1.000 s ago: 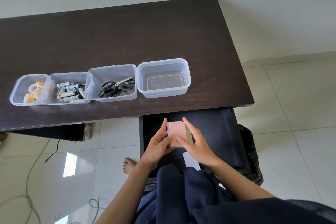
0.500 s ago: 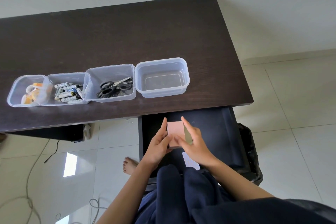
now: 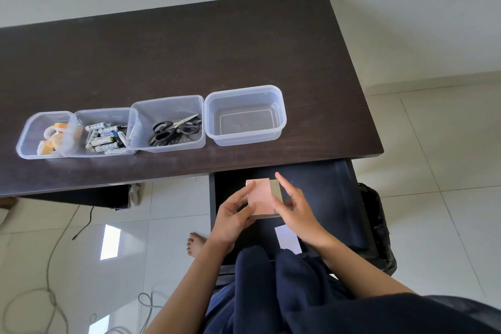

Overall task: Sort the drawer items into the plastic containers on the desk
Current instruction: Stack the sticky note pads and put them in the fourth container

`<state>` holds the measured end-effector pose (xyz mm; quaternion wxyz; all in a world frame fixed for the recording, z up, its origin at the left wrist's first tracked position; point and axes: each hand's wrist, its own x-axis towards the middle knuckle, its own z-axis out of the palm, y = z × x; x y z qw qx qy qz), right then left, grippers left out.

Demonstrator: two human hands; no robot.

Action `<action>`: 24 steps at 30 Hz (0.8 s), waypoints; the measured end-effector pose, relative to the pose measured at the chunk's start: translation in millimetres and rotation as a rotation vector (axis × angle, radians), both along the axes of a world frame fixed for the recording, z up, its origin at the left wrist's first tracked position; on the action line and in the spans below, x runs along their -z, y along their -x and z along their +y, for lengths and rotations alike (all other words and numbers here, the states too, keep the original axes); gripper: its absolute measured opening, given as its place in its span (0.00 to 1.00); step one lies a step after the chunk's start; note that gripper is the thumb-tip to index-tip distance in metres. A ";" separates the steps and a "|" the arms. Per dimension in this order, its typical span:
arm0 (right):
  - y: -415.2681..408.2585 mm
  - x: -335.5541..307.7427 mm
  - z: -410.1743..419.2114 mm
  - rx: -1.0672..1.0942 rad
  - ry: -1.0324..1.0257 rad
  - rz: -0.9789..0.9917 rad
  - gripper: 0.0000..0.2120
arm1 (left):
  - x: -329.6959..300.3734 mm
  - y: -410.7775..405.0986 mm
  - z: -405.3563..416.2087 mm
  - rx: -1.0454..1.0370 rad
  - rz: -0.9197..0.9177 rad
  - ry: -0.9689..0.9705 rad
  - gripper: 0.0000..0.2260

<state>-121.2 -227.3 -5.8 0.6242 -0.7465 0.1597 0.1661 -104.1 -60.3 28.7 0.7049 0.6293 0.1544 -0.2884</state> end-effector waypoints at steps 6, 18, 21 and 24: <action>12.2 40.5 -26.5 -0.065 0.190 0.147 0.18 | 5.9 0.0 11.7 -0.035 0.007 -0.023 0.20; 29.2 75.7 -36.7 -0.497 0.546 0.221 0.24 | 13.3 8.2 20.3 -0.052 0.037 -0.065 0.18; 29.1 75.2 -39.9 -0.438 0.413 0.232 0.22 | 14.5 9.4 20.9 -0.051 0.042 -0.057 0.18; 29.5 71.6 -41.0 -0.402 0.346 0.226 0.21 | 16.6 10.0 20.2 -0.048 0.046 -0.050 0.18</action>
